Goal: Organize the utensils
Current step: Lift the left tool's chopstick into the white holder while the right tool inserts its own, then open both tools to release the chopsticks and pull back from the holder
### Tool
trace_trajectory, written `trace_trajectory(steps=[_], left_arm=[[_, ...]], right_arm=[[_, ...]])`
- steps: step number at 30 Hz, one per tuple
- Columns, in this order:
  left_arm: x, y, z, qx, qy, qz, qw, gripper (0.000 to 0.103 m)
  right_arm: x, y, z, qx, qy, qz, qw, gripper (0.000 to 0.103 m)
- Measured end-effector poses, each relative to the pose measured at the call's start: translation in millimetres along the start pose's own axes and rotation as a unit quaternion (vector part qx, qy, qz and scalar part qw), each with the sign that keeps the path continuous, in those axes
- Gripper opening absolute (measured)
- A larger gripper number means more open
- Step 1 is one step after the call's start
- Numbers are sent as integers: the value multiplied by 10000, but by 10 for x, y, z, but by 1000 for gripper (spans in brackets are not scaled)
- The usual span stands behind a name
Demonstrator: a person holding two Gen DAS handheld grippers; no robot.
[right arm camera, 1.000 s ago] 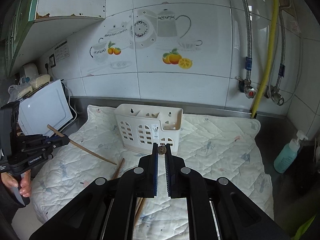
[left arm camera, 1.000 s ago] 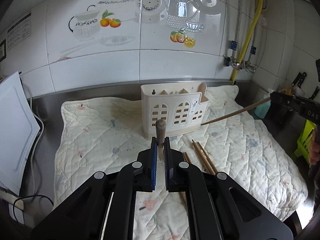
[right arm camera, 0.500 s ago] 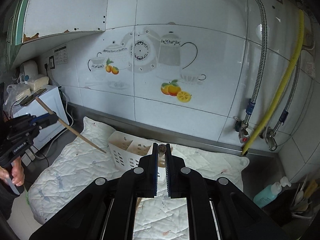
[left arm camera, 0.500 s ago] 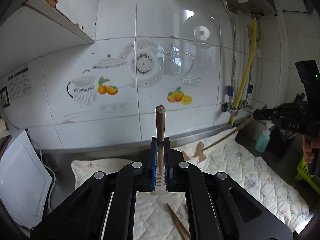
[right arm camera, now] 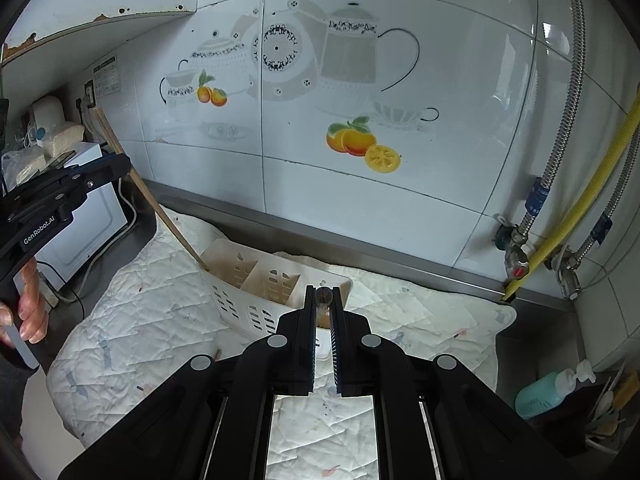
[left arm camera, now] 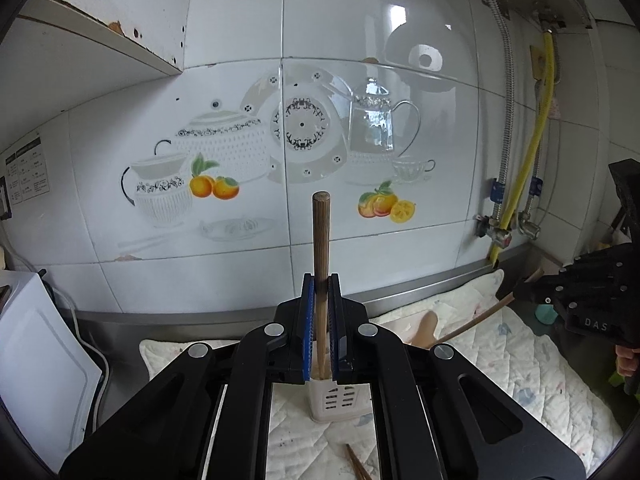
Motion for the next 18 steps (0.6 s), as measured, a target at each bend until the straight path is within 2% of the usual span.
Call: trace_trajectory(steps=[8, 14, 18], left_arm=[[14, -190, 269, 383, 16, 11, 9993, 5], [34, -235, 293, 448, 91, 83, 9989, 7], [46, -242, 280, 464, 88, 88, 9988, 9]], right_arm=[[-6, -59, 255, 226, 34, 104, 9997, 7], [46, -74, 317, 200, 100, 154, 9996, 7], [75, -50, 301, 113, 46, 111, 9999, 21]])
Point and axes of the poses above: each gripper's, at about its wrist camera, not at the fingertips, and z roughly the way its jaws point, x to its left, y to its top, the point moved 9 cm from there along z, roughly the way its jaws point, and after that the axes turned 10 degrees about -x, right-handed, at the moved point
